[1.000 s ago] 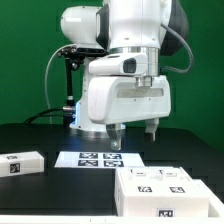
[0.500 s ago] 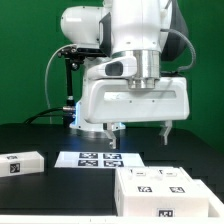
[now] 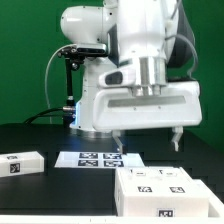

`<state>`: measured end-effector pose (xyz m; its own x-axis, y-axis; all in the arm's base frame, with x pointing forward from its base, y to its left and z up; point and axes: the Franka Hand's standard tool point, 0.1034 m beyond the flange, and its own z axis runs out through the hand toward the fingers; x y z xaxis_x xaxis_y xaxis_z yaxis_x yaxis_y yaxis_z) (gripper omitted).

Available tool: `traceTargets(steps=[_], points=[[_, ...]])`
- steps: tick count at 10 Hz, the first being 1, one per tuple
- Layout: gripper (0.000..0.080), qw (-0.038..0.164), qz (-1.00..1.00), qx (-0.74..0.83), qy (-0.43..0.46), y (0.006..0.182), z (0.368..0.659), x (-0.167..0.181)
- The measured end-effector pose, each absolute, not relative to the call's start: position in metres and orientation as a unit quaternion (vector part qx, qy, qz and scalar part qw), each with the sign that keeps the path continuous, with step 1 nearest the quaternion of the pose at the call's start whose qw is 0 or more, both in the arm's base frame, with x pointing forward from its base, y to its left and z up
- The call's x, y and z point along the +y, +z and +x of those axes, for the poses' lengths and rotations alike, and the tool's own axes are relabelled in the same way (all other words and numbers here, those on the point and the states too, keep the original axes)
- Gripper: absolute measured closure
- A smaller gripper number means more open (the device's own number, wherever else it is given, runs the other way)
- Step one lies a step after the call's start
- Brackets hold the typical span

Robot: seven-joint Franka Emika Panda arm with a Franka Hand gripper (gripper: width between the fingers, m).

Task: Assemble cabinet

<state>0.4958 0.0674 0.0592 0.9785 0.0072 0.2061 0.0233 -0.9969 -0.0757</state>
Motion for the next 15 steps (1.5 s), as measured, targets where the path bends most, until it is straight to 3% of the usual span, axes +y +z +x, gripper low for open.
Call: traceTargets(steps=[9,12,13,15], points=[[0.0002,0.038,-0.993,-0.026,-0.109,0.014,0.516,0.055],[0.0015,0.039,-0.993,-0.028,-0.108,0.01,0.516,0.056],[0.0256,0.038,-0.993,-0.029,-0.108,0.01,0.516,0.056],[0.0256,0.038,-0.993,-0.032,-0.108,0.01,0.516,0.056]])
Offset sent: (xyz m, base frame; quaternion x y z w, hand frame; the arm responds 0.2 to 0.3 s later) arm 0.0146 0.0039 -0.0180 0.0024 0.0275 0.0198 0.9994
